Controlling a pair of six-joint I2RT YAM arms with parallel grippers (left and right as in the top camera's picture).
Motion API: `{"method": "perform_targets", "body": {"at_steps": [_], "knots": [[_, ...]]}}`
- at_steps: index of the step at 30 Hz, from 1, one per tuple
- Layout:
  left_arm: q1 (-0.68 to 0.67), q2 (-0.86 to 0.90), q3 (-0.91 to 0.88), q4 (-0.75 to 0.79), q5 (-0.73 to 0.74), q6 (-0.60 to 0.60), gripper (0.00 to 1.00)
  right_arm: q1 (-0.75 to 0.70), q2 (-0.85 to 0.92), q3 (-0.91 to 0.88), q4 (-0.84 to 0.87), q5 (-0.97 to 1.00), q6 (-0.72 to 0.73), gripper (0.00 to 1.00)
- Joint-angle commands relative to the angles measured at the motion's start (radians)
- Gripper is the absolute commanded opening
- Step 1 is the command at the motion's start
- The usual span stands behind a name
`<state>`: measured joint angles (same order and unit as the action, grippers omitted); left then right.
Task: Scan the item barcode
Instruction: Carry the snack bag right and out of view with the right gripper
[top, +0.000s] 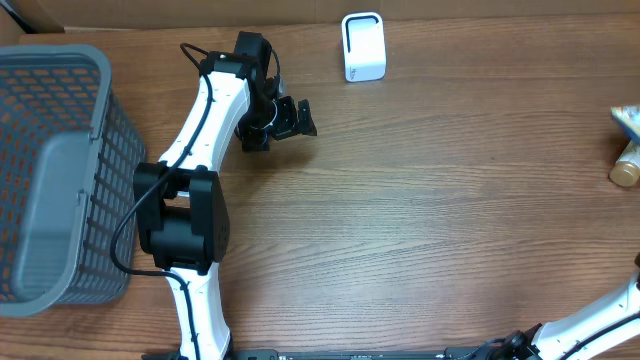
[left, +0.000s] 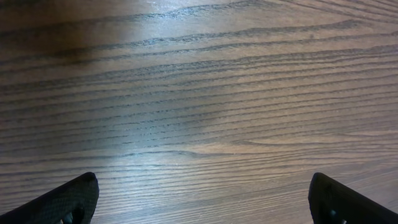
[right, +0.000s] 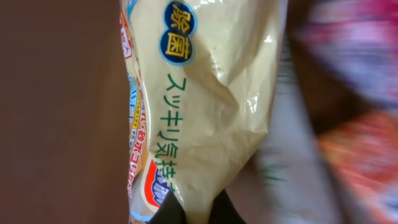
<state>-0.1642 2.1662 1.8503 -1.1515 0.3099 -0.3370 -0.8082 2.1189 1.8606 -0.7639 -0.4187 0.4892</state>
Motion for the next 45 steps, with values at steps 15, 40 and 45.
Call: {"method": "perform_targets", "body": {"at_steps": [15, 40, 45], "knots": [[-0.010, 0.005, 0.002, 0.005, -0.006, -0.007, 1.00, 0.682, 0.001, 0.012, 0.285, -0.204, 0.050, 0.04], [-0.010, 0.005, 0.002, 0.004, -0.006, -0.007, 1.00, 1.003, 0.176, 0.013, 0.657, 0.059, 0.164, 0.04], [-0.010, 0.005, 0.002, 0.004, -0.007, -0.007, 1.00, 0.938, 0.113, 0.013, 0.597, 0.059, 0.165, 0.04]]}}
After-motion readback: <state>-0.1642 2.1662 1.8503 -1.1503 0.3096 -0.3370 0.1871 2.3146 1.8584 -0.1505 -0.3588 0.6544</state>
